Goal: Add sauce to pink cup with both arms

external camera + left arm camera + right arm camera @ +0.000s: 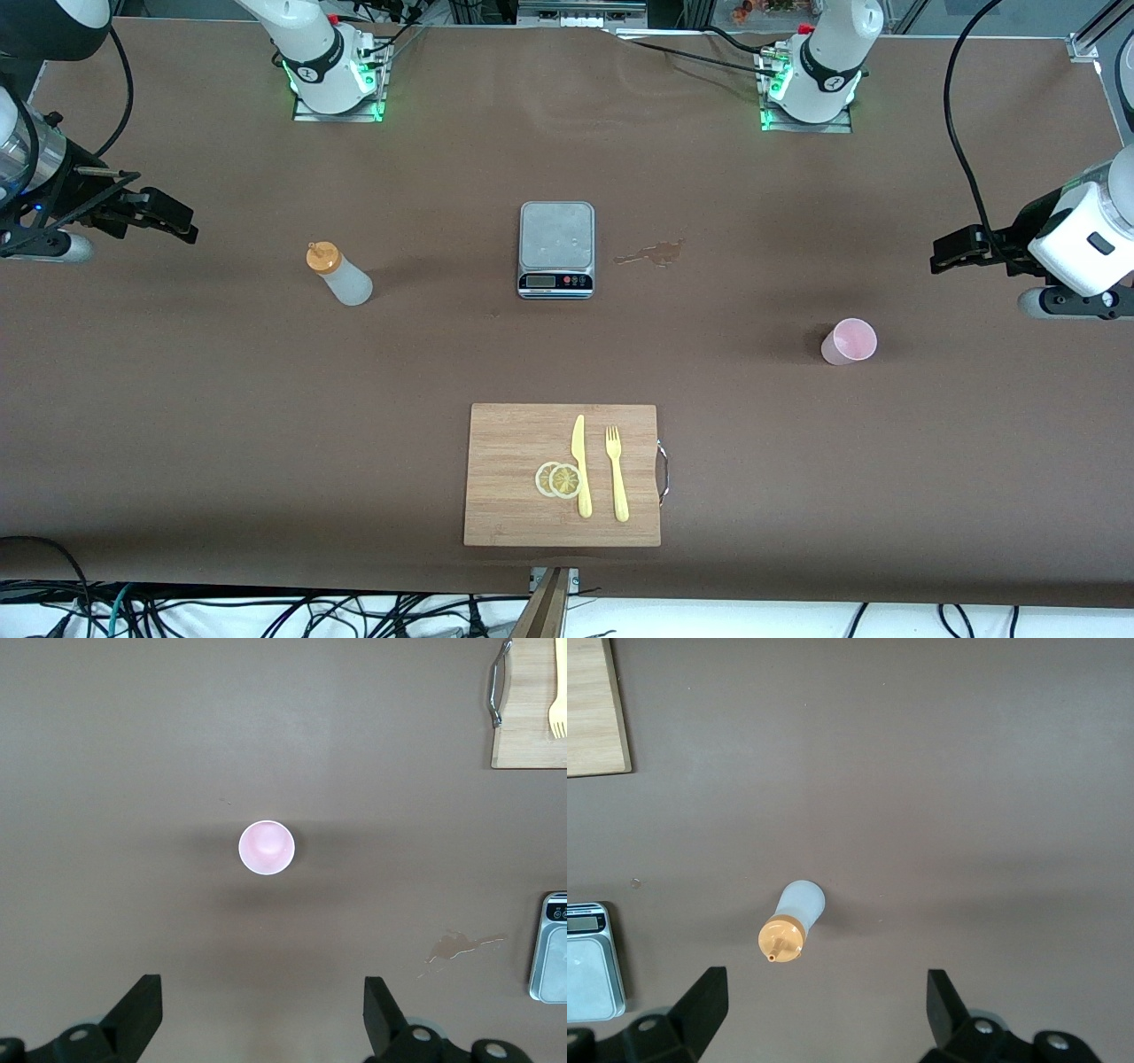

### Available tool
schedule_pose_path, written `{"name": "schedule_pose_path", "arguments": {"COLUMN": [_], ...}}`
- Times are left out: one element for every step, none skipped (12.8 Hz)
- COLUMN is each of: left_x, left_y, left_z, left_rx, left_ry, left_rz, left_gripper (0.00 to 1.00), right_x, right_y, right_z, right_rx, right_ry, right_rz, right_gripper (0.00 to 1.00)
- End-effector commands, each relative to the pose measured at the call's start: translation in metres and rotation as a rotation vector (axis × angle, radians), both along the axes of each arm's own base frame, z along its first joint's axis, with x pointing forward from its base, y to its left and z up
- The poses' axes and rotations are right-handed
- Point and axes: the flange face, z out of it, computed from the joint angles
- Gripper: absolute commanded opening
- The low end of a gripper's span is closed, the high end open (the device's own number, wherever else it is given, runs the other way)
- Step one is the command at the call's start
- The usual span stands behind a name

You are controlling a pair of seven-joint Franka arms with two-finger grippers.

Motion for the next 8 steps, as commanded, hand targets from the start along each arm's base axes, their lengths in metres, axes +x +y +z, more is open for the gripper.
{"name": "schedule_pose_path", "arguments": {"left_x": [0.003,0.003,0.003,0.006,0.008,0.008,0.011,0.012], "left_y": [0.0,0.001,0.001,0.001,0.002,0.003,0.005,0.007], "left_z": [0.002,0.002,0.001,-0.006,-0.013,-0.018,-0.028,-0.043], "left_rx": [0.01,0.009,0.009,0.009,0.012,0.011,0.01,0.014], "left_ry": [0.001,0.001,0.003,0.014,0.024,0.027,0.033,0.042], "left_rz": [0.005,0.005,0.0,-0.001,-0.003,-0.001,0.002,-0.008], "left_gripper": [1.0,1.0,1.0,1.0,1.0,1.0,1.0,1.0], "right_x": [0.001,0.001,0.001,0.001,0.0,0.0,0.0,0.0], "right_y": [0.001,0.001,0.001,0.003,0.004,0.003,0.0,0.0], "right_z": [0.004,0.003,0.004,0.004,0.004,0.003,0.003,0.003], "right_rx": [0.006,0.006,0.006,0.006,0.006,0.006,0.006,0.006], "right_ry": [-0.002,-0.002,-0.004,-0.004,-0.002,0.002,0.005,0.005], "right_rz": [0.006,0.006,0.006,0.008,0.012,0.009,0.005,0.005], "right_gripper": [0.99,0.99,0.99,0.99,0.99,0.99,0.99,0.99]}}
